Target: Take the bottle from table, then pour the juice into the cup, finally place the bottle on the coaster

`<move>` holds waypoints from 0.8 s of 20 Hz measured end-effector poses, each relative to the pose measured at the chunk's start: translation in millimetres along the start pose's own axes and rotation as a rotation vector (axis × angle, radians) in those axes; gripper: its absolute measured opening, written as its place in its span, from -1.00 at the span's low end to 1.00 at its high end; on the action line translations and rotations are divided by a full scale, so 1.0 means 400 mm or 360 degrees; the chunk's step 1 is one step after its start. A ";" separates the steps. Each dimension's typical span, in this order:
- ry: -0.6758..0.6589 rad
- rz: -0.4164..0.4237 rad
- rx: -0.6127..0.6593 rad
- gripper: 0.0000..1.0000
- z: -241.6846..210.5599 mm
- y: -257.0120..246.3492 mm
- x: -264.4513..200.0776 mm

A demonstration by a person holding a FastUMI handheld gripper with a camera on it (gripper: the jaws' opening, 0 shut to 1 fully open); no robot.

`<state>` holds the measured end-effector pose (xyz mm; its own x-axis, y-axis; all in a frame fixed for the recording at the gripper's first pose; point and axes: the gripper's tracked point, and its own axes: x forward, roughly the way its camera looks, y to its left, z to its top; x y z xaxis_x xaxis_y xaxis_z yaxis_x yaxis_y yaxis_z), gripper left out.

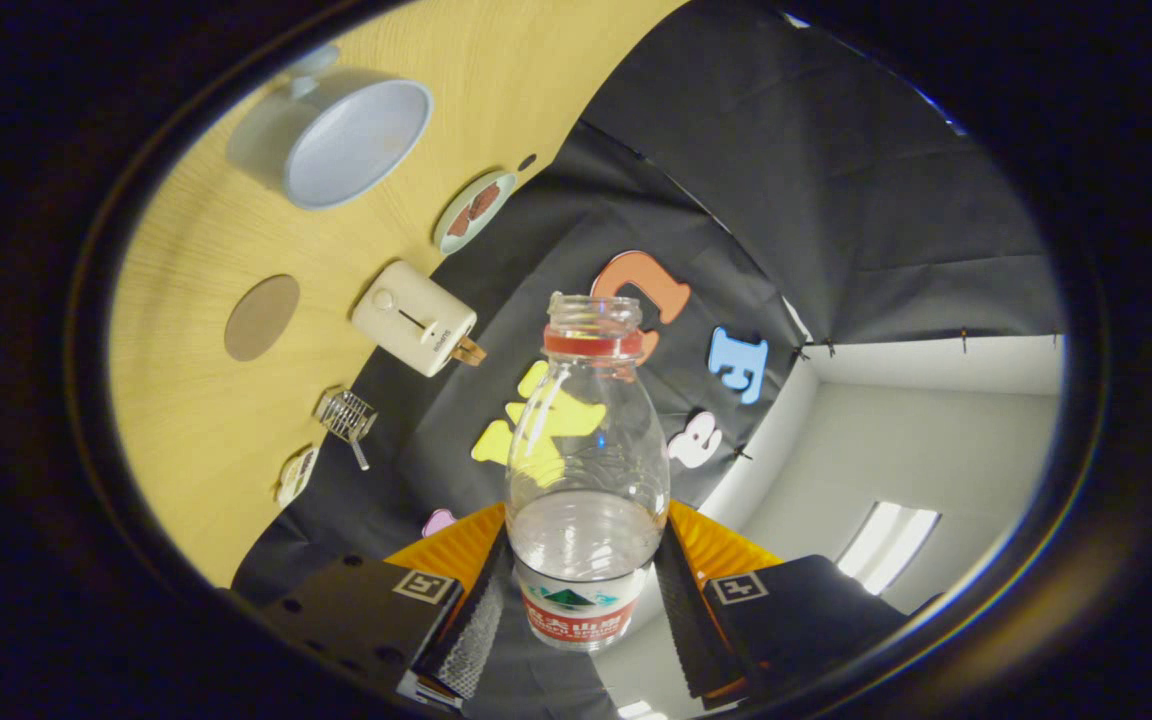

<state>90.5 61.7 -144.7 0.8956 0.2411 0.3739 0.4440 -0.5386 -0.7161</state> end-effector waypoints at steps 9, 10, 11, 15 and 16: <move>0.0160 0.0020 0.0358 0.56 -0.058 -0.016 0.005; 0.0187 0.0033 0.0439 0.56 -0.065 -0.011 0.004; 0.0214 0.0064 0.0523 0.57 -0.067 0.001 0.000; 0.0284 0.0113 0.0807 0.57 -0.076 0.009 -0.003; 0.0305 0.0133 0.0888 0.57 -0.075 0.011 -0.005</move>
<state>89.9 34.5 -130.7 0.9301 0.0379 0.3654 0.3666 -0.0313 -0.9299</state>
